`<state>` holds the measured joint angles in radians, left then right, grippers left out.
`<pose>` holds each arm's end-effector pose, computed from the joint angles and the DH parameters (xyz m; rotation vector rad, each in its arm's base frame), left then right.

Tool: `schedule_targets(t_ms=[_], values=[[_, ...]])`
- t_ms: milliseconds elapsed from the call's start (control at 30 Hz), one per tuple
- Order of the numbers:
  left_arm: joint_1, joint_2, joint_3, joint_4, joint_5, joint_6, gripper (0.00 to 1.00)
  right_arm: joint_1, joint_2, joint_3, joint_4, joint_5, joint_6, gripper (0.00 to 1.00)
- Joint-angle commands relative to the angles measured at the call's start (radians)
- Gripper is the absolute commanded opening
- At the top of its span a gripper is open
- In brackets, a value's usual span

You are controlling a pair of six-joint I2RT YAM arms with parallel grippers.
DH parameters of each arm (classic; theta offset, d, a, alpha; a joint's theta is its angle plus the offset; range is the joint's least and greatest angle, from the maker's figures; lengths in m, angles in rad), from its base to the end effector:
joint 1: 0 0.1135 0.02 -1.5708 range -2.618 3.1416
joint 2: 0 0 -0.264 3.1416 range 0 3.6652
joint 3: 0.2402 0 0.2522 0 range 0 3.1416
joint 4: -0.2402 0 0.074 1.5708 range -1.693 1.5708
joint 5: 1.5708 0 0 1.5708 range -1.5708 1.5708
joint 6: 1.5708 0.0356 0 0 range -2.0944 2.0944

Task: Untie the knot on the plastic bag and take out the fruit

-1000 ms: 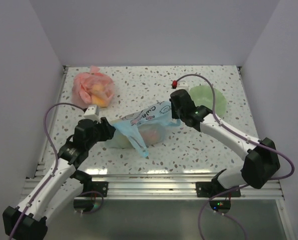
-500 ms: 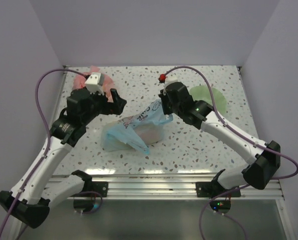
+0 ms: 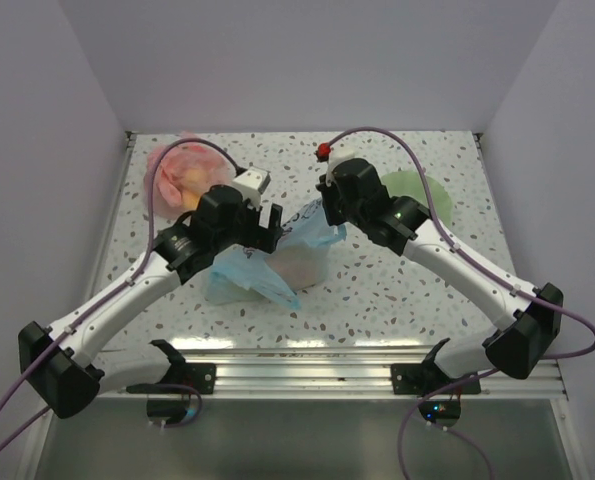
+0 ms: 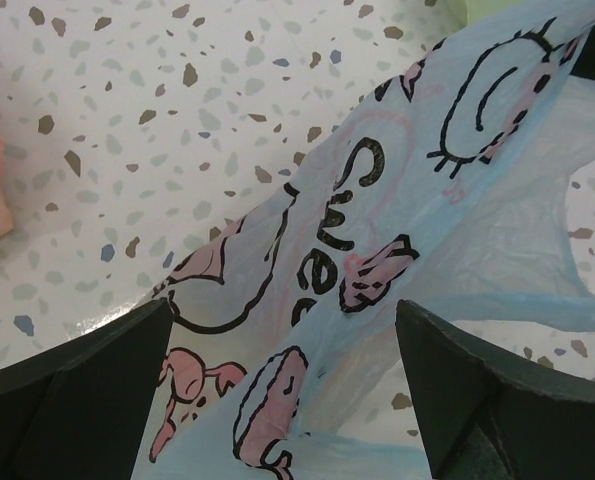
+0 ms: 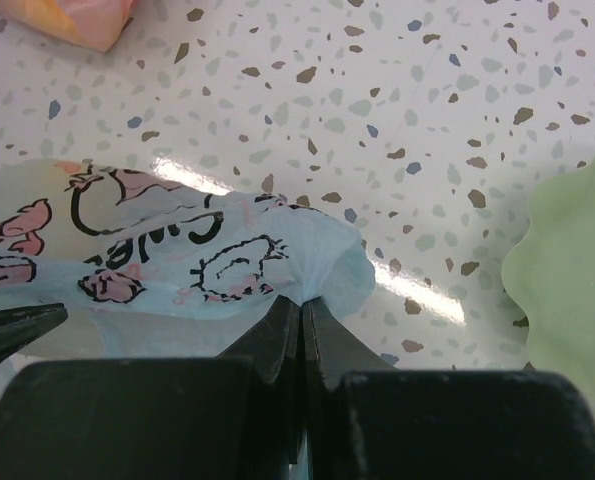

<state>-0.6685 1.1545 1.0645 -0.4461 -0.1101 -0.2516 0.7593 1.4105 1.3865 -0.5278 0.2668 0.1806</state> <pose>0.2038 -0.1560 0.3368 0.3759 2.1002 -0.4335 0.2360 0.2110 0.3714 -0.4499 2.0651 0.2811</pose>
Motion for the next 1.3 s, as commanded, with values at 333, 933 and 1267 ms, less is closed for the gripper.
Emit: schedule_targets(t_ms=[333,933,1267], values=[[-0.017,-0.021,-0.101,-0.029,-0.083,0.077,0.98,0.005,-0.030,0.029,0.002,-0.011,-0.016,0.00],[0.012,-0.095,-0.144,-0.020,-0.232,-0.029,0.78,0.005,-0.058,-0.021,0.000,0.003,-0.010,0.00],[0.014,-0.047,-0.164,0.014,-0.126,-0.015,0.90,0.006,-0.061,-0.041,0.014,-0.018,0.006,0.00]])
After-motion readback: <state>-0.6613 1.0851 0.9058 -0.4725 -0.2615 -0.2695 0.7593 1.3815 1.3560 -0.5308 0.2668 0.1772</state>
